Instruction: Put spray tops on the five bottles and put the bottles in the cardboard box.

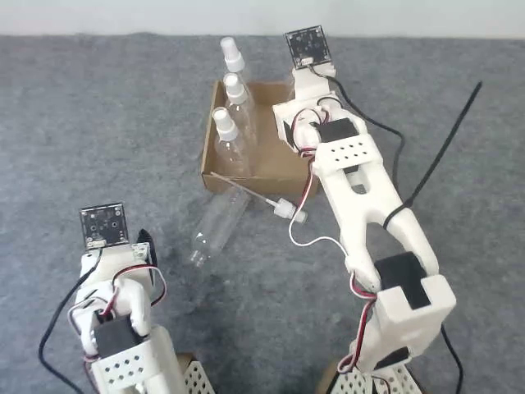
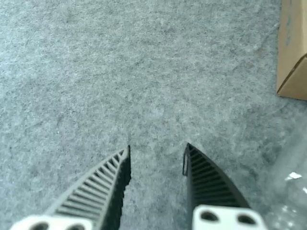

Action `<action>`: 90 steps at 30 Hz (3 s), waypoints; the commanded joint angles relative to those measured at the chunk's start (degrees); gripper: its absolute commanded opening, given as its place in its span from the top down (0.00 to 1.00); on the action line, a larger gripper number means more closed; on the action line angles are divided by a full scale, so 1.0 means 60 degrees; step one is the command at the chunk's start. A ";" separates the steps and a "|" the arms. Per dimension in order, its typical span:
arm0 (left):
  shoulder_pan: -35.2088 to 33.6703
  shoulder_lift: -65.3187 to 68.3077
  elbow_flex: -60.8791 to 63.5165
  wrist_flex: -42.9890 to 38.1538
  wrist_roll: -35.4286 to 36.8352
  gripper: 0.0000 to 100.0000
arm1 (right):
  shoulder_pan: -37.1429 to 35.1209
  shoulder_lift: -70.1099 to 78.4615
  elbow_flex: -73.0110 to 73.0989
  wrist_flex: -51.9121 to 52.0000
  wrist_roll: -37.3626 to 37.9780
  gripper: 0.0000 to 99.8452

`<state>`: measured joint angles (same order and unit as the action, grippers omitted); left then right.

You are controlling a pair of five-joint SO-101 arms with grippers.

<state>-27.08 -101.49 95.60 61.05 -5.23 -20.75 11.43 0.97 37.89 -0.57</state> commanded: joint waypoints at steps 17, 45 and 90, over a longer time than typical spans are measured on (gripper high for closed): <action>-0.0029 -0.0088 -0.0081 -0.0469 -0.0088 0.83 | -0.1707 -0.3407 -0.0527 0.4168 -0.0044 0.73; -0.0029 -0.0088 -0.0007 -0.0484 -0.0088 0.83 | -0.4623 -0.2352 0.1626 0.1766 0.0791 0.87; -0.0029 -0.0088 -0.0007 -0.0484 -0.0103 0.83 | -0.3729 0.0037 -0.1817 0.8227 0.4322 0.85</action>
<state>-27.08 -101.49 95.60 60.26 -5.32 -43.52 12.84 -5.01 83.87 23.16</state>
